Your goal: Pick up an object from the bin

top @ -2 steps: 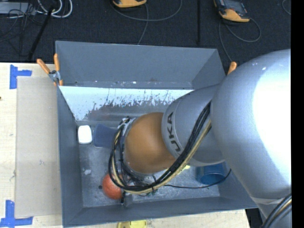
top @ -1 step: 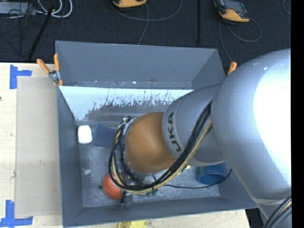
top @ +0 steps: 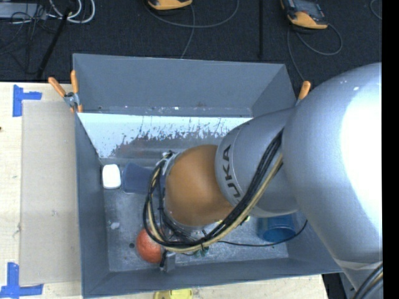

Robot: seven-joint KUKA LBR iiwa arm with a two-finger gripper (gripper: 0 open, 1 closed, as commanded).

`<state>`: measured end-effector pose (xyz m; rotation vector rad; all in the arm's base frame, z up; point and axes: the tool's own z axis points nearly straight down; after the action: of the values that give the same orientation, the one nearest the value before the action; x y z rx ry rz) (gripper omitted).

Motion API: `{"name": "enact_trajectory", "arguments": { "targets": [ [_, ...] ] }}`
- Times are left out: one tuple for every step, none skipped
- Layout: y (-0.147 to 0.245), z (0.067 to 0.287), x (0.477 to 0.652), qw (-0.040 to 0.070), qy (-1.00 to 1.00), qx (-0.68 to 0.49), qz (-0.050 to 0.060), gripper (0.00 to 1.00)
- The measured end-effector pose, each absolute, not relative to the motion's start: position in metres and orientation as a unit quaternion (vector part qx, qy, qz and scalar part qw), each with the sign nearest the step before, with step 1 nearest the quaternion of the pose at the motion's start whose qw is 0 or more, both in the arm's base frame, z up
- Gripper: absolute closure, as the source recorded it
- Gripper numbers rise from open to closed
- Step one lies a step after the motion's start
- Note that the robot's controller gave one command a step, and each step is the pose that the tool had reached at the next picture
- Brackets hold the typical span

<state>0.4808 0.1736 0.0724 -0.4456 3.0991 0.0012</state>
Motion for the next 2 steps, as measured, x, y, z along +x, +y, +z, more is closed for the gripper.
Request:
{"name": "enact_trajectory", "arguments": {
  "targets": [
    [0.1742, 0.0866, 0.4800, 0.001, 0.989, -0.148, 0.000, 1.00],
    [0.1746, 0.0937, 0.4805, 0.001, 0.989, -0.148, 0.000, 1.00]
  ]
}}
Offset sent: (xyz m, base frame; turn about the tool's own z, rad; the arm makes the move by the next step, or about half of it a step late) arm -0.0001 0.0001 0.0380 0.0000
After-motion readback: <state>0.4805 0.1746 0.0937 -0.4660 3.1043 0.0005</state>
